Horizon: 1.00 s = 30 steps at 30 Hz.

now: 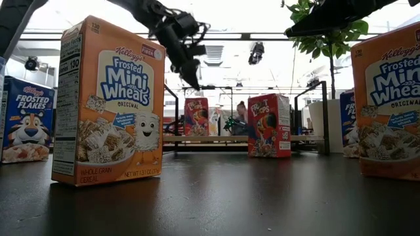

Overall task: Stack cereal on shelf
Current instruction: Put the top left blue cereal box on the shelf

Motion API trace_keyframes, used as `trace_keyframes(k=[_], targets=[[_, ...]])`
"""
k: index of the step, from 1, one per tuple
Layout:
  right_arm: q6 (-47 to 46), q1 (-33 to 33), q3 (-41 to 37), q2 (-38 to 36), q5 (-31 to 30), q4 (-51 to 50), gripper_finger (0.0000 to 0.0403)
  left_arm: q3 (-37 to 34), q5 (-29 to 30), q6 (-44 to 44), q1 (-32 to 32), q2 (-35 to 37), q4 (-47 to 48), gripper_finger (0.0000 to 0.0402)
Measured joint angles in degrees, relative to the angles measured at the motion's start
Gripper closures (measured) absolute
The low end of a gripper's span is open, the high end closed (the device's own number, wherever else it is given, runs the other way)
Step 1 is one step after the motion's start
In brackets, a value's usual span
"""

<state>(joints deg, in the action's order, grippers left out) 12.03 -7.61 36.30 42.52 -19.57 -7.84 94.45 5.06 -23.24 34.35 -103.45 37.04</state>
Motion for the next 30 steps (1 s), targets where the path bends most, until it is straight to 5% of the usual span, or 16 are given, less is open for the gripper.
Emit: trace_keyframes(k=[9, 15, 30], targets=[[-3.03, 0.0, 0.0, 0.0, 0.02, -0.02, 0.0158, -1.38, -12.33, 1.21, -6.73, 8.23, -0.6, 0.0401], [-3.08, 0.02, 0.0, 0.0, 0.02, -0.04, 0.0158, -7.14, -13.14, 4.68, -13.8, 14.0, -1.01, 0.0401], [-2.83, 0.0, 0.0, 0.0, 0.02, -0.02, 0.0158, -23.01, -13.13, 38.82, -33.75, 26.54, 0.47, 0.0401]])
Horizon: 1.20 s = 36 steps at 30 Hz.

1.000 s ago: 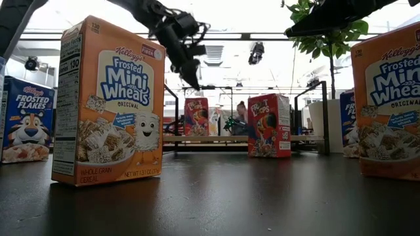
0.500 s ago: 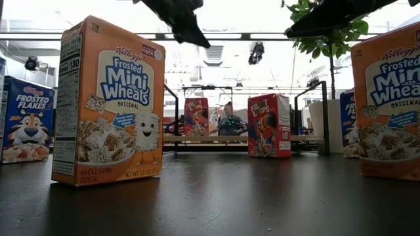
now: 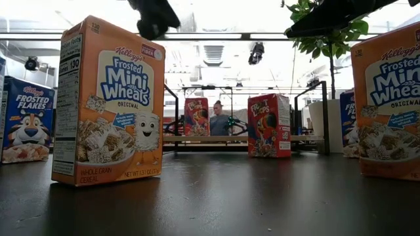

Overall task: Stack cereal on shelf
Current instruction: Put the top left blue cereal box on the shelf

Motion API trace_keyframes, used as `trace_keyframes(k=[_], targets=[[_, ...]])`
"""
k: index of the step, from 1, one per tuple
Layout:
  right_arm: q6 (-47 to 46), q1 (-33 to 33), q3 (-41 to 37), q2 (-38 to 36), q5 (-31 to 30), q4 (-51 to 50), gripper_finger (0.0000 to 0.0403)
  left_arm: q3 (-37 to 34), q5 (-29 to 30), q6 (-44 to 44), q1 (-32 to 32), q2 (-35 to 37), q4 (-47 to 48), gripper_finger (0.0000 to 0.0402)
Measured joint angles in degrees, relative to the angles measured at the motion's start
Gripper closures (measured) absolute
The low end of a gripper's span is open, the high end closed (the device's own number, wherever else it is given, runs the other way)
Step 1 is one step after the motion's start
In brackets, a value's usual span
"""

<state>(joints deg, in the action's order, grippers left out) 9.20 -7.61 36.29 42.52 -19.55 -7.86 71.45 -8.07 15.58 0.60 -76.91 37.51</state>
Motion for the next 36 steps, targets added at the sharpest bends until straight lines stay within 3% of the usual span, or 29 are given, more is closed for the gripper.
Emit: trace_keyframes(k=[7, 13, 18, 30, 36], targets=[[1.96, 0.0, 0.0, 0.0, 0.0, 0.0, 0.0158, -0.01, 1.07, 22.21, -10.2, 0.05, 7.24, 0.0401], [3.09, 0.0, 0.0, 0.0, 0.0, 0.02, 0.0158, -0.08, 8.4, 41.88, -16.76, 0.06, 26.72, 0.0397], [3.67, 0.0, 0.01, 0.0, 0.0, -0.02, 0.0158, -1.64, 8.93, 55.73, -18.98, 1.09, 39.67, 0.0363], [5.44, 0.02, 0.01, 0.02, 0.0, -0.81, 0.0158, -8.02, 12.04, 64.94, -19.41, 7.08, 43.74, 0.0188], [5.79, 0.02, 0.0, 0.01, 0.0, -0.83, 0.0158, -10.53, 13.4, 65.11, -19.41, 7.85, 43.72, 0.0136]])
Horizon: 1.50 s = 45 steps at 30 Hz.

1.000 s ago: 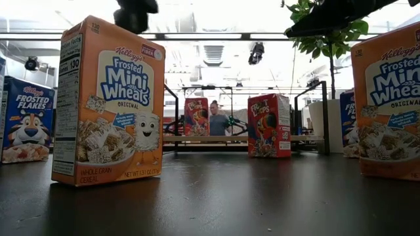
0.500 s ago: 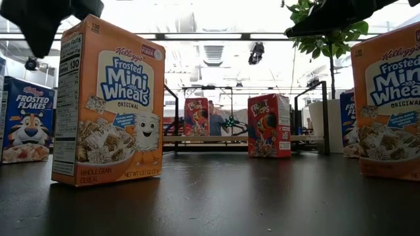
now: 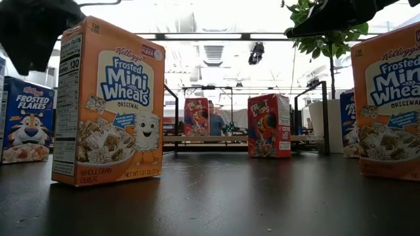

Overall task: Stack cereal on shelf
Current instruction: Put the top left blue cereal box on the shelf

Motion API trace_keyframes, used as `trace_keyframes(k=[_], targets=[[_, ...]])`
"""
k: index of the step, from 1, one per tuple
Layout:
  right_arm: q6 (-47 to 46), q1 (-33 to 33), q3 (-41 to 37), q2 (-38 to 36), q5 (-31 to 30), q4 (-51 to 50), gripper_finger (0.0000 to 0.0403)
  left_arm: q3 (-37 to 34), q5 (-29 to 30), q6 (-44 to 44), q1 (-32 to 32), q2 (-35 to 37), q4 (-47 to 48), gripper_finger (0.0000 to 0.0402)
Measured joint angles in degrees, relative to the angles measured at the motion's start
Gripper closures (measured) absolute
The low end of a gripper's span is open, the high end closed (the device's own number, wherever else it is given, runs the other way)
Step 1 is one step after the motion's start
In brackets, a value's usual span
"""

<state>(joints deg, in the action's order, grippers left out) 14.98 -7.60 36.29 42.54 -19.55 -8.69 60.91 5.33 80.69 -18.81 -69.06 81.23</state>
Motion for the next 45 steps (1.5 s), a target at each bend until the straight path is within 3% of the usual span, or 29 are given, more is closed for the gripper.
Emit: trace_keyframes(k=[13, 39, 45], targets=[[-0.49, 0.0, 0.0, -0.01, 0.09, -0.02, 0.0158, -0.42, 3.14, -0.16, -0.25, -0.55, 1.94, 0.0139], [-1.55, 0.0, 0.01, -0.01, 0.22, -0.02, 0.0158, -4.11, 3.29, -0.42, -0.5, -0.59, -0.65, 0.014], [-1.53, 0.0, 0.02, -0.01, 0.22, -0.02, 0.0158, -5.69, 3.75, -0.24, -0.67, -0.59, -1.23, 0.0159]])
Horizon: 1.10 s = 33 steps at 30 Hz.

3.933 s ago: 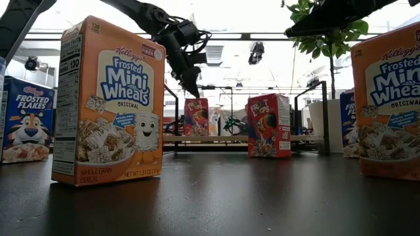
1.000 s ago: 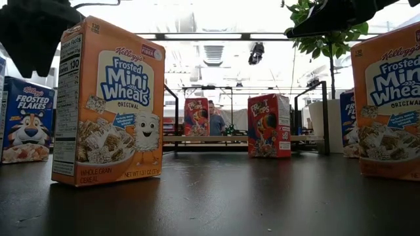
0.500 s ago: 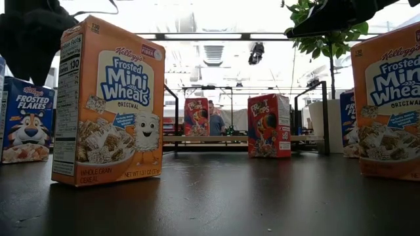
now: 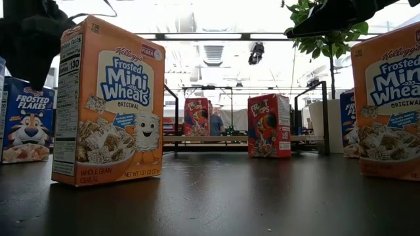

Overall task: Stack cereal on shelf
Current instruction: Put the top left blue cereal box on the shelf

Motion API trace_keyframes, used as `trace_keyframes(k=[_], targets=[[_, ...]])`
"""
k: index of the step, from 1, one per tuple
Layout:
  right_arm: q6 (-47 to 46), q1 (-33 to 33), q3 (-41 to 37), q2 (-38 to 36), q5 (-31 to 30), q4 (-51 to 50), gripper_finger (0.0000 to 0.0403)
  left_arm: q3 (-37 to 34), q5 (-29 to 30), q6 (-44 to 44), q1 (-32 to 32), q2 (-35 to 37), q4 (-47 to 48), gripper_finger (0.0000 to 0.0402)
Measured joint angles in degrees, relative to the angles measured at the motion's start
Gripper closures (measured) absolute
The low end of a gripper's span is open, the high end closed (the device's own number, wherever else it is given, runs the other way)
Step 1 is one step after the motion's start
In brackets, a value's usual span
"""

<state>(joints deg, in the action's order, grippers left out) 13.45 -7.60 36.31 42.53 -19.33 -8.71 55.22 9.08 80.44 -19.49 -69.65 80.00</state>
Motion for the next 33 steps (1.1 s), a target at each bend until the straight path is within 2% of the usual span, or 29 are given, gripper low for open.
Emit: trace_keyframes(k=[6, 18, 24, 33], targets=[[0.0, 0.0, -0.01, 0.02, 0.0, -0.02, 0.0158, -1.88, -0.23, -0.38, 0.0, 0.0, -2.27, 0.0184], [0.02, -0.01, -0.01, 0.01, 0.0, -0.02, 0.0158, -0.41, -0.61, -2.81, -0.09, -0.02, -2.46, 0.0236], [0.02, -0.01, -0.02, 0.01, 0.0, -0.02, 0.0158, 6.32, -0.3, -8.65, -0.09, -0.06, -2.22, 0.0237], [-0.37, -0.02, -0.02, 0.02, 0.0, -0.02, 0.0158, 22.12, 6.7, -24.75, 0.0, -2.12, -1.87, 0.0237]])
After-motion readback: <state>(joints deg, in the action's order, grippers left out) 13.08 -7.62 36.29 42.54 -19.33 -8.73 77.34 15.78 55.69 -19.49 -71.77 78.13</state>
